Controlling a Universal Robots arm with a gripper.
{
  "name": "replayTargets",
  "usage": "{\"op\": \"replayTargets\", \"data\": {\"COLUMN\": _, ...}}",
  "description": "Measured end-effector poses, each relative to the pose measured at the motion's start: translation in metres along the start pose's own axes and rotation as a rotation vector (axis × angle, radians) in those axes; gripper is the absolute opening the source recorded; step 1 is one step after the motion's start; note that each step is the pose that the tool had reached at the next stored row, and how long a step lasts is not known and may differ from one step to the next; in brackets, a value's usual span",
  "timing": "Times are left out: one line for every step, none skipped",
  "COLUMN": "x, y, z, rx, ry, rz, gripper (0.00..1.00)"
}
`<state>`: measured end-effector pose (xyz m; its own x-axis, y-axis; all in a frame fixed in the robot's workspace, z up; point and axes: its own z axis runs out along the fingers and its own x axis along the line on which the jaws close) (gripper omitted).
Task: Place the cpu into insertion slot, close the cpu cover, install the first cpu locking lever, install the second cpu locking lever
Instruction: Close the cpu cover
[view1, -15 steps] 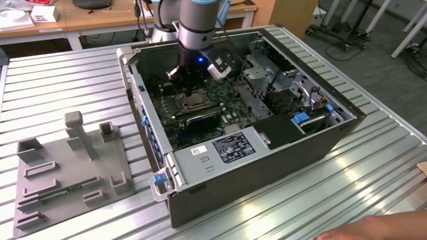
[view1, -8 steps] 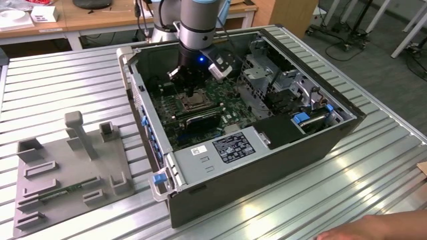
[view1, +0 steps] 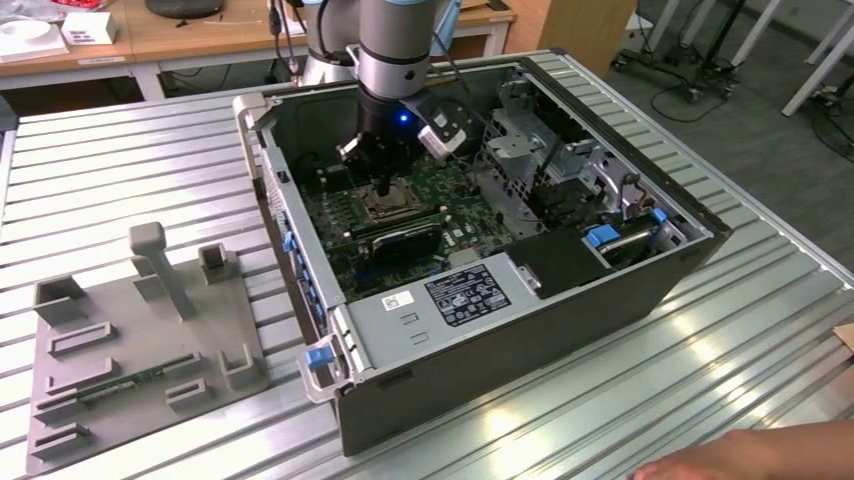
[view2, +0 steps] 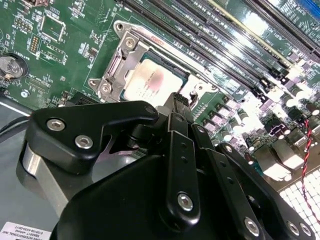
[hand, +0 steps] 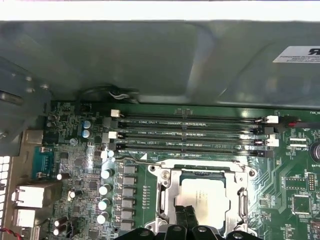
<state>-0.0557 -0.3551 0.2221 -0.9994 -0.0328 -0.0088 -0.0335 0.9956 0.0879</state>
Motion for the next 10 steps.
{"op": "replayTargets", "data": {"x": 0.0, "y": 0.0, "z": 0.0, "rx": 0.0001, "ry": -0.0014, "rz": 0.0, "gripper": 0.1}}
{"op": "replayTargets", "data": {"x": 0.0, "y": 0.0001, "z": 0.0, "rx": 0.0002, "ry": -0.0017, "rz": 0.0, "gripper": 0.1}}
{"op": "replayTargets", "data": {"x": 0.0, "y": 0.0001, "z": 0.0, "rx": 0.0002, "ry": -0.0019, "rz": 0.0, "gripper": 0.1}}
{"op": "replayTargets", "data": {"x": 0.0, "y": 0.0001, "z": 0.0, "rx": 0.0002, "ry": -0.0025, "rz": 0.0, "gripper": 0.1}}
{"op": "replayTargets", "data": {"x": 0.0001, "y": 0.0001, "z": -0.0001, "rx": 0.0003, "ry": -0.0031, "rz": 0.0, "gripper": 0.1}}
{"op": "replayTargets", "data": {"x": 0.0001, "y": 0.0001, "z": 0.0, "rx": 0.0003, "ry": -0.0036, "rz": 0.0, "gripper": 0.1}}
{"op": "replayTargets", "data": {"x": 0.0001, "y": 0.0001, "z": 0.0, "rx": 0.0005, "ry": -0.0043, "rz": 0.0, "gripper": 0.1}}
{"op": "replayTargets", "data": {"x": 0.0001, "y": 0.0, "z": 0.0002, "rx": 0.0006, "ry": -0.0058, "rz": 0.0, "gripper": 0.1}}
{"op": "replayTargets", "data": {"x": 0.0001, "y": 0.0, "z": 0.0005, "rx": 0.0004, "ry": -0.0078, "rz": -0.001, "gripper": 0.1}}
{"op": "replayTargets", "data": {"x": 0.0001, "y": -0.0001, "z": 0.0009, "rx": -0.0003, "ry": -0.0096, "rz": -0.001, "gripper": 0.1}}
